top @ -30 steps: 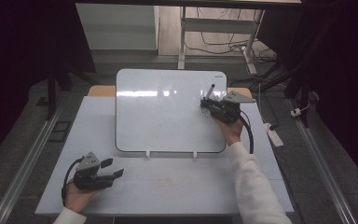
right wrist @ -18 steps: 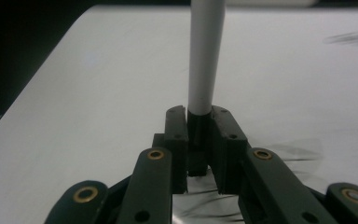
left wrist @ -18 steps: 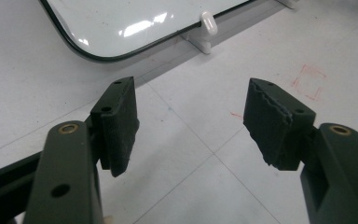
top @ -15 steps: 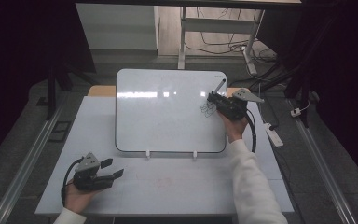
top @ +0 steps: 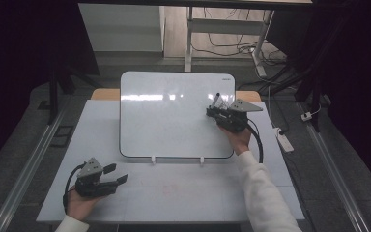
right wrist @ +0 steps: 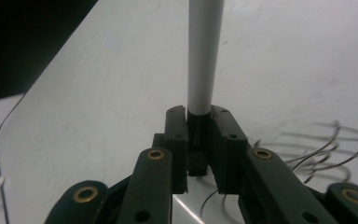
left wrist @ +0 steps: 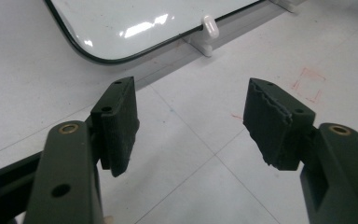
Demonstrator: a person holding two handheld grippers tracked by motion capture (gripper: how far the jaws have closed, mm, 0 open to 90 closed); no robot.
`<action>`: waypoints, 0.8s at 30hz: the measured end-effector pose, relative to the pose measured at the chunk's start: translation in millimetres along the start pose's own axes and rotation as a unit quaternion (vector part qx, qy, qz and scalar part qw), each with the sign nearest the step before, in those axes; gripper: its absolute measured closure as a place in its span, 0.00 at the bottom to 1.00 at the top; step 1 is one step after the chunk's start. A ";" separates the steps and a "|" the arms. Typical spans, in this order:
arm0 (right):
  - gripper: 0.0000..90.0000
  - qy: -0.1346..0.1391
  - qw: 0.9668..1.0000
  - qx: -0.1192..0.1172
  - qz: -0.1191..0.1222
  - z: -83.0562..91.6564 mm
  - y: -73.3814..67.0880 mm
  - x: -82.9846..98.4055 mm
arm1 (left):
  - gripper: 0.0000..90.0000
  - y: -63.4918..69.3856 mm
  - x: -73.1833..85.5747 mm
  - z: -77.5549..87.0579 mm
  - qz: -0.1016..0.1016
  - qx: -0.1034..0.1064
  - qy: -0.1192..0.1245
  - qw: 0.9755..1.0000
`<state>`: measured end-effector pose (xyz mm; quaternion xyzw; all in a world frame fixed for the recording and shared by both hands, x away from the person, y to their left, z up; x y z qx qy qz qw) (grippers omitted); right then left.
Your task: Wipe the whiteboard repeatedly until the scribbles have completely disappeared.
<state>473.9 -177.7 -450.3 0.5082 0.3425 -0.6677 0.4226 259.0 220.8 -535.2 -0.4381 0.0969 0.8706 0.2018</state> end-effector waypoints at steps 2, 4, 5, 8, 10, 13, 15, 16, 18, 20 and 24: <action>0.86 -0.001 1.000 0.011 0.001 5.3 4.0 -0.2 | 0.40 0.8 -0.1 0.3 0.000 0.002 0.000 1.000; 0.86 0.039 0.998 0.045 -0.028 16.5 16.4 -3.9 | 0.40 2.3 -0.7 0.8 -0.002 0.002 0.002 1.000; 0.86 0.052 0.997 0.048 -0.040 19.1 19.5 -4.0 | 0.40 2.8 -0.9 1.1 -0.003 0.001 0.003 1.000; 0.86 0.017 1.000 0.017 -0.015 7.0 3.4 2.4 | 0.40 1.8 -0.8 1.1 -0.002 0.001 0.002 1.000; 0.86 -0.014 1.000 0.002 0.018 -0.6 -9.0 6.1 | 0.40 0.5 -0.4 0.0 0.000 0.001 0.001 1.000; 0.86 0.017 0.999 0.041 -0.004 11.0 5.9 -0.1 | 0.40 2.1 -0.4 -0.4 -0.001 0.002 0.000 1.000; 0.86 0.046 0.997 0.054 -0.033 18.1 16.2 -2.4 | 0.40 3.2 -0.8 0.4 -0.003 0.003 0.002 1.000; 0.86 0.046 0.997 0.056 -0.028 17.1 14.2 -1.7 | 0.40 3.2 -0.8 0.6 -0.003 0.002 0.002 1.000; 0.86 0.014 1.000 0.022 -0.006 8.2 3.1 2.0 | 0.40 2.2 -0.7 0.0 -0.001 0.002 0.001 1.000; 0.86 -0.006 1.000 0.011 0.014 4.2 -1.4 2.6 | 0.40 1.2 -0.4 -1.2 0.001 0.002 0.000 1.000; 0.86 0.052 0.996 0.062 -0.032 17.9 20.5 -7.4 | 0.40 2.5 -0.7 0.3 -0.001 0.002 0.002 1.000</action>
Point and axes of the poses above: each handheld gripper's, and its own axes: z roughly backward along the jaws, x roughly out of its underside, y roughly to its right, the point moved 3 cm from there along -z, roughly forward along the jaws, and after that the axes turned 14 degrees about -x, right-handed, at the moved point
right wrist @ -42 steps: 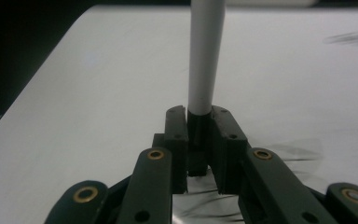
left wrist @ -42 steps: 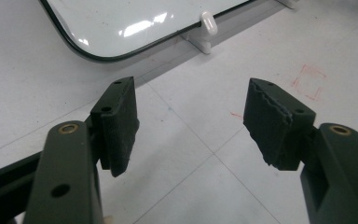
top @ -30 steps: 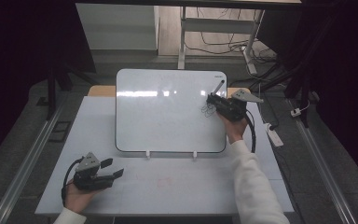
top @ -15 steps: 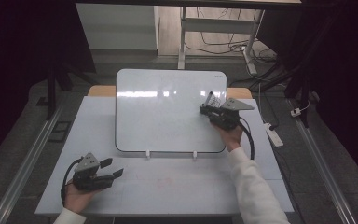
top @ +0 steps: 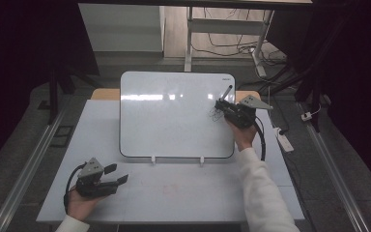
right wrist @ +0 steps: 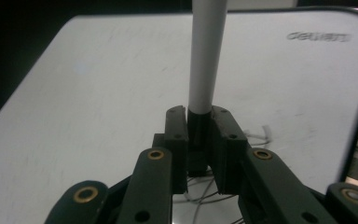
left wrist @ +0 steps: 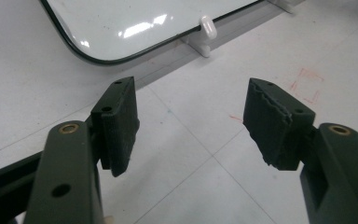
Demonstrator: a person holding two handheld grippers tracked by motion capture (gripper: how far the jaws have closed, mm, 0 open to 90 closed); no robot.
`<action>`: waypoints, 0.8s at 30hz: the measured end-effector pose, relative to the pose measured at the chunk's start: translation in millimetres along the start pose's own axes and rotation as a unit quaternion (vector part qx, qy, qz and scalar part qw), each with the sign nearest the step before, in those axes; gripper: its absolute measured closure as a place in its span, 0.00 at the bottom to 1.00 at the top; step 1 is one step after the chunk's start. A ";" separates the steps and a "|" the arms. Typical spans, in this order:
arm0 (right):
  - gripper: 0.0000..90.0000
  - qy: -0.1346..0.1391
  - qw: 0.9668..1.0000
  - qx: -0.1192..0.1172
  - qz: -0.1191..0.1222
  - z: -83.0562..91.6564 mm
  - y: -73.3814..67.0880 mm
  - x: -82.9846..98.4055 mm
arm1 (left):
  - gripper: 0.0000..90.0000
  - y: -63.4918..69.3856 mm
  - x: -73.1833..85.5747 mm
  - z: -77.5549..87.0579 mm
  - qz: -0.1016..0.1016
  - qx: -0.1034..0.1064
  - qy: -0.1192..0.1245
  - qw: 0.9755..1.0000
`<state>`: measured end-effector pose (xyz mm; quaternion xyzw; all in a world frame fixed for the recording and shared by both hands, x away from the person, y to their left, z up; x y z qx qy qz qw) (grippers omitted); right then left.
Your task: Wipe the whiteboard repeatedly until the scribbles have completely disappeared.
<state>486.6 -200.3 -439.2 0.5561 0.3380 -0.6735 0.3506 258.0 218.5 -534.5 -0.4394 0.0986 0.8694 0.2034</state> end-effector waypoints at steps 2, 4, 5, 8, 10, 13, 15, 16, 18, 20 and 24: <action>0.86 -0.012 1.000 -0.010 0.007 -4.1 -6.0 2.2 | 0.40 -0.3 0.0 0.8 -0.001 0.000 0.001 1.000; 0.86 -0.043 0.997 -0.045 0.034 -12.9 -20.5 9.2 | 0.40 -1.8 0.4 0.0 0.001 -0.001 0.000 1.000; 0.86 -0.052 0.996 -0.050 0.045 -14.9 -24.8 11.0 | 0.40 -2.4 0.5 -0.5 0.002 -0.001 -0.001 1.000; 0.86 -0.026 0.999 -0.018 0.028 -9.0 -12.0 4.1 | 0.40 -1.4 0.6 0.0 0.001 0.000 -0.001 1.000; 0.86 0.004 1.000 0.001 0.002 -2.9 0.7 -1.4 | 0.40 -0.7 0.4 1.2 0.001 0.000 0.002 1.000; 0.86 -0.002 1.000 -0.009 0.003 -6.3 -3.8 -0.1 | 0.40 -2.3 0.5 0.5 0.002 -0.001 0.001 1.000; 0.86 -0.034 0.998 -0.043 0.028 -14.1 -16.9 5.9 | 0.40 -3.1 0.7 -0.3 0.003 -0.001 0.000 1.000; 0.86 -0.046 0.997 -0.051 0.041 -16.2 -21.0 8.0 | 0.40 -3.2 0.9 -0.4 0.003 -0.001 -0.001 1.000; 0.86 -0.043 0.998 -0.042 0.037 -13.7 -16.5 5.2 | 0.40 -2.6 0.9 -0.2 0.002 -0.001 -0.001 1.000; 0.86 -0.010 1.000 -0.007 0.009 -5.6 -5.4 0.4 | 0.40 -1.8 0.7 0.9 0.003 -0.001 0.001 1.000; 0.86 -0.043 0.998 -0.043 0.024 -9.6 -20.8 11.1 | 0.40 -3.2 0.8 0.9 0.005 -0.002 0.002 1.000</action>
Point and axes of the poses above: each handheld gripper's, and its own axes: z roughly backward along the jaws, x roughly out of its underside, y roughly to its right, the point moved 3 cm from there along -z, roughly forward along the jaws, and after that the axes turned 14 degrees about -x, right-handed, at the moved point
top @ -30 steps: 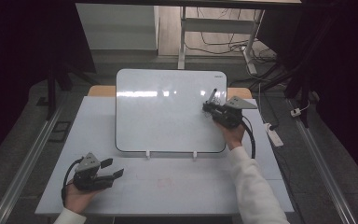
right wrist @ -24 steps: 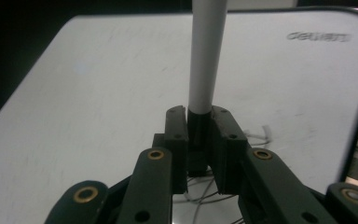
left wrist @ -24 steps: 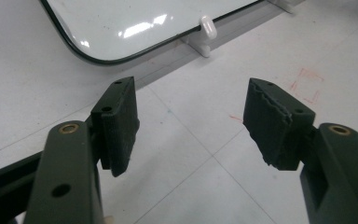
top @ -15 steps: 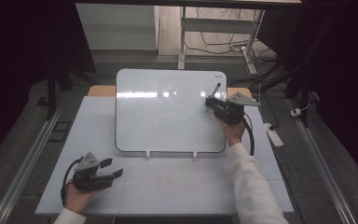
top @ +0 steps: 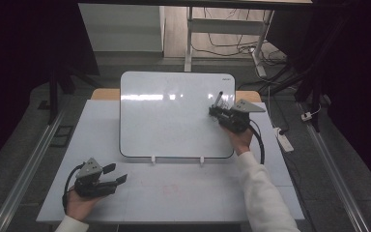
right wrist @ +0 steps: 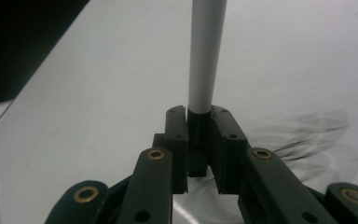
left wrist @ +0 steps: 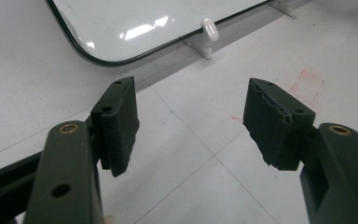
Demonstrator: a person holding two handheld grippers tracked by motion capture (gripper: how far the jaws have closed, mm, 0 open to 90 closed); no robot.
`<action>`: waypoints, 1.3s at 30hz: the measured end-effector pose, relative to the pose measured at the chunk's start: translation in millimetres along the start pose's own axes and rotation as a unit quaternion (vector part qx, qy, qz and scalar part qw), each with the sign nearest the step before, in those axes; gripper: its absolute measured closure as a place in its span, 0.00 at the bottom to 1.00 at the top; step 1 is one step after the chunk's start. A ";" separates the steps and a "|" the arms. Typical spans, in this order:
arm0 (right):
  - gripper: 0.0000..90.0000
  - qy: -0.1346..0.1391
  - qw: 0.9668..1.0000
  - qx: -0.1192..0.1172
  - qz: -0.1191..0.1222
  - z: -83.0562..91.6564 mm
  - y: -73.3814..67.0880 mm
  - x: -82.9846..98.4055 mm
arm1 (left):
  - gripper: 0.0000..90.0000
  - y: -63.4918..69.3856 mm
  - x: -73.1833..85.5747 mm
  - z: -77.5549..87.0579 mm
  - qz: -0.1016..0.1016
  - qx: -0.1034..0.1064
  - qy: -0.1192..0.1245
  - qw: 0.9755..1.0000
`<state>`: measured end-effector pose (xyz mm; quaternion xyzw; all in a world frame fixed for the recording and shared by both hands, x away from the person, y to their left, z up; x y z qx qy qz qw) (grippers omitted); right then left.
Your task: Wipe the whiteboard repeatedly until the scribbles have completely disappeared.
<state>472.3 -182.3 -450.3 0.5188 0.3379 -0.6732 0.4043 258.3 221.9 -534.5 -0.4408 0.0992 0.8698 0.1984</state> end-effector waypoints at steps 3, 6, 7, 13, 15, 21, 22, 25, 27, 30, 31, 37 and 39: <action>0.86 -0.021 1.000 -0.002 0.021 1.7 -7.4 5.9 | 0.40 0.2 0.0 -0.8 0.001 0.001 -0.001 1.000; 0.86 0.028 0.998 0.046 -0.016 20.8 11.5 2.0 | 0.40 2.3 -0.5 0.5 -0.002 0.001 0.001 1.000; 0.86 0.034 0.998 0.044 -0.023 22.9 13.2 2.9 | 0.40 2.4 -0.8 0.7 -0.002 0.001 0.002 1.000; 0.86 -0.006 1.000 -0.006 0.015 6.0 -8.8 14.0 | 0.40 1.5 -0.6 -1.2 -0.001 0.000 -0.001 1.000; 0.86 0.030 0.999 0.026 -0.008 14.1 3.1 9.5 | 0.40 2.5 -0.4 0.2 -0.001 0.000 0.001 1.000; 0.86 0.020 1.000 0.009 0.003 6.1 0.0 7.0 | 0.40 0.0 -0.4 -0.3 0.002 -0.001 0.002 1.000; 0.86 0.008 1.000 0.007 0.015 3.9 -2.5 6.7 | 0.40 0.0 -0.3 -0.8 0.003 -0.001 0.001 1.000; 0.87 0.036 0.998 0.042 -0.003 12.8 13.0 -1.5 | 0.40 1.0 -0.5 -0.4 0.001 -0.001 0.001 1.000; 0.86 0.060 0.997 0.047 -0.029 19.0 21.3 -3.2 | 0.40 1.5 -0.7 1.2 -0.001 -0.001 0.004 1.000; 0.86 0.020 1.000 0.014 -0.001 8.2 4.3 4.5 | 0.40 -0.2 -0.3 0.7 0.001 -0.001 0.003 1.000; 0.86 0.006 1.000 0.001 0.010 4.2 -3.1 7.9 | 0.40 -0.8 -0.2 0.2 0.002 -0.001 0.002 1.000; 0.87 0.036 0.999 0.034 -0.015 21.4 9.4 8.9 | 0.40 1.9 -1.0 2.0 -0.001 -0.001 0.006 1.000; 0.86 0.019 1.000 0.018 -0.005 16.5 0.1 12.2 | 0.40 1.4 -1.2 0.9 0.000 -0.001 0.005 1.000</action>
Point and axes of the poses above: each handheld gripper's, and its own axes: z roughly backward along the jaws, x roughly out of its underside, y roughly to its right, the point moved 3 cm from there along -z, roughly forward along the jaws, and after that the axes turned 14 degrees about -x, right-handed, at the moved point
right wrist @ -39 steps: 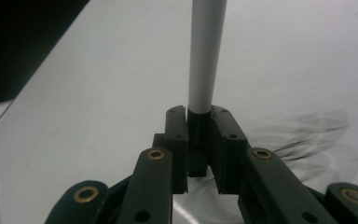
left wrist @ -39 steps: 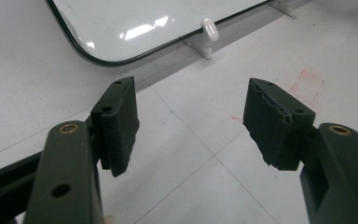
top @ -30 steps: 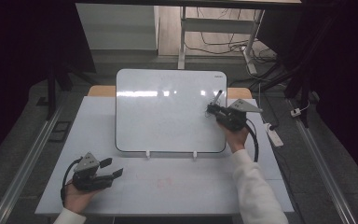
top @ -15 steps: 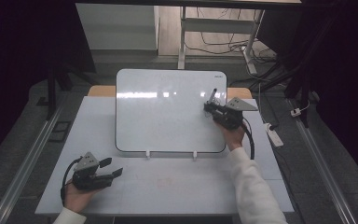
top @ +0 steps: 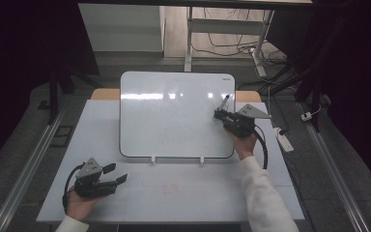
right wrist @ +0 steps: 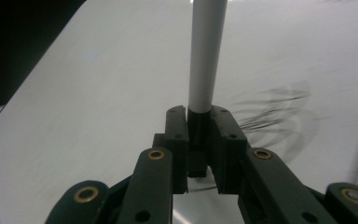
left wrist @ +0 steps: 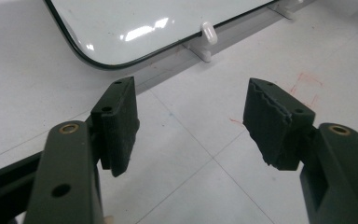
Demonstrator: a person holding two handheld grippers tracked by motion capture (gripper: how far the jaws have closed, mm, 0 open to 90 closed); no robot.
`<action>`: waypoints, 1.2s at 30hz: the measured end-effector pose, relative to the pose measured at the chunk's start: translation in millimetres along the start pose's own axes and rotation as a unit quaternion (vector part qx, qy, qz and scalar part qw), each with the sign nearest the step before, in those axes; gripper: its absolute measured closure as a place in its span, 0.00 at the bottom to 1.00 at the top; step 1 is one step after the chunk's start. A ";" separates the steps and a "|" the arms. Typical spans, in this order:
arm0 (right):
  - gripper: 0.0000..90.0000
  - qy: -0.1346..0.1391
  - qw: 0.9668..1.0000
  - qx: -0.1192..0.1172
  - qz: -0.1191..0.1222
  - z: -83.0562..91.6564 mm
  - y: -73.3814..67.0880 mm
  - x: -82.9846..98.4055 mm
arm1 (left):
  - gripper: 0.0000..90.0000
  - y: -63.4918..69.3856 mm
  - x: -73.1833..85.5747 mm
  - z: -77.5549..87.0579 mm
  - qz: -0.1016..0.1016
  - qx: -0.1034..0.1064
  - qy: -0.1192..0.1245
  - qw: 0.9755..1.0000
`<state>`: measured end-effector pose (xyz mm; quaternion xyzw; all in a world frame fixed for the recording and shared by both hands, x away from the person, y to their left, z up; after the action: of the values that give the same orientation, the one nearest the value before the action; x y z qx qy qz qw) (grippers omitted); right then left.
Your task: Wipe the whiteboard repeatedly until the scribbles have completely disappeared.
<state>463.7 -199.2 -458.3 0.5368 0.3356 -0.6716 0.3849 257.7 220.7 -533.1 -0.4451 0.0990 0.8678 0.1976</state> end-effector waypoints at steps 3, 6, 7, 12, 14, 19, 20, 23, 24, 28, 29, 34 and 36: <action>0.86 -0.029 0.999 -0.026 0.024 -6.1 -13.1 8.4 | 0.40 -0.4 0.3 -0.7 0.001 -0.001 -0.002 1.000; 0.86 0.007 1.000 0.010 -0.005 7.6 2.5 4.1 | 0.40 0.3 0.5 0.3 0.000 -0.002 0.000 1.000; 0.86 0.013 1.000 0.011 -0.012 10.0 5.1 4.1 | 0.40 0.4 0.3 0.7 0.000 -0.001 0.001 1.000; 0.86 -0.031 0.999 -0.019 0.027 -0.2 -13.4 11.6 | 0.40 -0.7 0.5 -0.4 0.000 -0.002 -0.001 1.000; 0.86 -0.009 1.000 0.008 0.009 9.3 -2.8 8.0 | 0.40 -0.4 0.7 0.6 0.000 -0.002 0.000 1.000; 0.86 -0.008 1.000 -0.008 0.004 8.5 -6.6 13.1 | 0.40 -0.6 0.1 -0.2 0.001 -0.002 0.000 1.000; 0.86 -0.017 1.000 -0.017 0.015 4.9 -11.2 14.7 | 0.40 -0.6 0.1 -0.7 0.001 -0.003 -0.001 1.000; 0.87 -0.001 1.000 0.005 0.010 10.3 -2.3 10.6 | 0.40 0.2 0.2 0.4 -0.001 -0.003 0.001 1.000; 0.86 0.015 1.000 0.017 -0.002 14.5 4.0 8.8 | 0.40 0.4 0.1 1.2 -0.001 -0.003 0.002 1.000; 0.87 0.017 1.000 -0.003 -0.006 9.0 -0.8 12.0 | 0.40 -1.2 -0.2 1.3 0.001 -0.004 0.004 1.000; 0.87 0.006 1.000 -0.015 0.006 4.4 -6.3 13.5 | 0.40 -1.5 0.0 0.8 0.002 -0.004 0.003 1.000; 0.87 0.038 0.999 0.017 -0.013 7.2 6.6 4.0 | 0.40 0.6 -0.1 1.0 -0.003 -0.003 0.003 1.000; 0.87 0.032 0.999 0.012 -0.009 2.2 3.7 3.7 | 0.40 0.0 -0.3 1.3 -0.002 -0.004 0.004 1.000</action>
<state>465.5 -203.4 -461.6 0.5594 0.3446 -0.6615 0.3615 256.9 221.1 -532.1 -0.4492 0.0958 0.8661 0.1970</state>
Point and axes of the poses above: each handheld gripper's, and its own axes: z roughly backward along the jaws, x roughly out of its underside, y roughly to its right, the point moved 3 cm from there along -z, roughly forward along the jaws, and after that the axes turned 14 degrees about -x, right-handed, at the moved point
